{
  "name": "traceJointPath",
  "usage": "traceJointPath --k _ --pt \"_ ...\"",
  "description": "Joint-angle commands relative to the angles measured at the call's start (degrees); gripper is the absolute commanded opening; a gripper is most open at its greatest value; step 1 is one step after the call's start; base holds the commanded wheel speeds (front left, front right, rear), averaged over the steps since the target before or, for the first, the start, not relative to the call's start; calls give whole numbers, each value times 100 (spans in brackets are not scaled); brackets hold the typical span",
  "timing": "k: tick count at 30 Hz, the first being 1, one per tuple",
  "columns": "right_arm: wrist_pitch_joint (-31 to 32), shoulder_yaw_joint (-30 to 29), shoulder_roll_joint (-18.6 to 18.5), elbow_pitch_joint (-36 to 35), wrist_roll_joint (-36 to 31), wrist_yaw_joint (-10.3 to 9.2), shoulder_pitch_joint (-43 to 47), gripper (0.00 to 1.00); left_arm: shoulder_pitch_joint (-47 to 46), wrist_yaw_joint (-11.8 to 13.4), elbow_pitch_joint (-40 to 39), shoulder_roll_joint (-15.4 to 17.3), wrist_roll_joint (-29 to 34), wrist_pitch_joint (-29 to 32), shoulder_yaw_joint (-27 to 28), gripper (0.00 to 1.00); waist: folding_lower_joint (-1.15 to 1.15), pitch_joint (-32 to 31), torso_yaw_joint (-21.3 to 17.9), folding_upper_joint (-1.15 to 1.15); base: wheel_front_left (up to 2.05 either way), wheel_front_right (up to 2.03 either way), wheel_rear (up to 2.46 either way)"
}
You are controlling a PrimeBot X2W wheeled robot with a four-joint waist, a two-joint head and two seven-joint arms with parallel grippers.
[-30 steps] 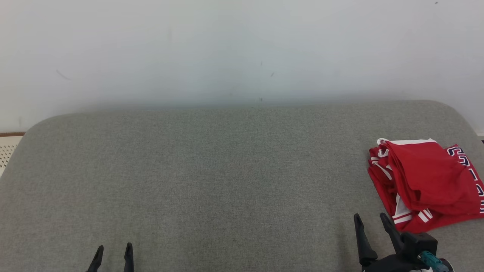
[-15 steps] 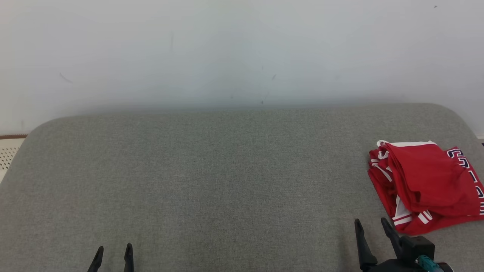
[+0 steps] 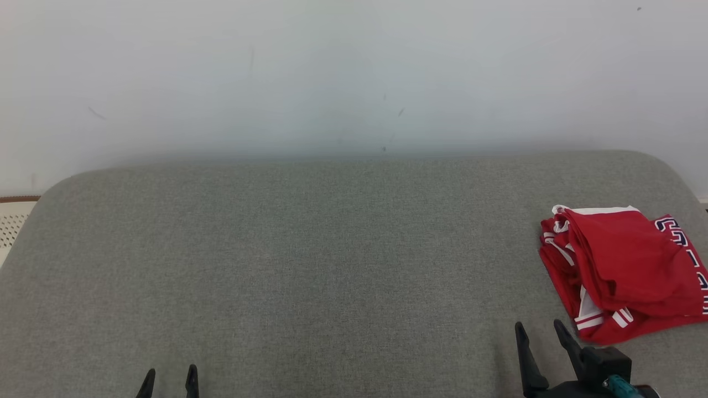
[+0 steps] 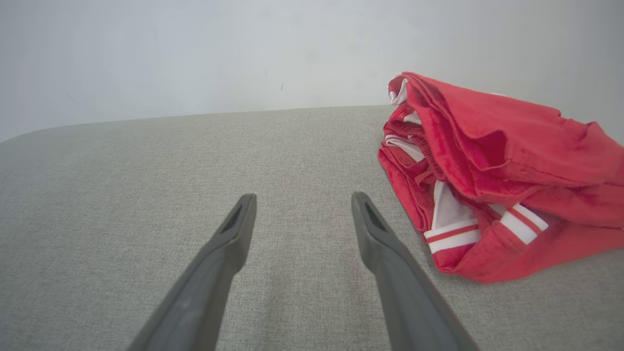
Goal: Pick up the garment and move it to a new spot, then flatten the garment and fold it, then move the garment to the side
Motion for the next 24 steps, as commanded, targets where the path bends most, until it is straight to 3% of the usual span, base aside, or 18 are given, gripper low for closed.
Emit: traceJointPath --k 1,24 --pt "1 1 1 -3 -2 0 -4 100 -5 1 -2 1 -1 1 -1 100 0 3 2 0 0 0 0" --pt "1 66 -10 -84 51 -1 -83 100 -86 -59 -34 6 -36 1 53 100 0 58 39 0 0 0 0"
